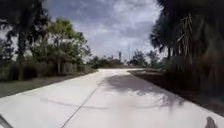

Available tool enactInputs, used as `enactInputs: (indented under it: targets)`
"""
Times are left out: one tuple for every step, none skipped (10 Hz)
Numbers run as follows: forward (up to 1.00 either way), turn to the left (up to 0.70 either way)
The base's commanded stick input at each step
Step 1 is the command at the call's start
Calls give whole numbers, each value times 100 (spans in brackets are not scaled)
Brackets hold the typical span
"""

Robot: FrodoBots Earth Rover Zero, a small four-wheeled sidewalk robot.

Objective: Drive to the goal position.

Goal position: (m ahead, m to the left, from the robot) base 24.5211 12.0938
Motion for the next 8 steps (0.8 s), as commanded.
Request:
enactInputs:
  targets:
    - [70, 0]
    - [70, 0]
    - [70, 0]
    - [70, 0]
    - [70, 0]
    - [70, 0]
    - [70, 0]
    - [70, 0]
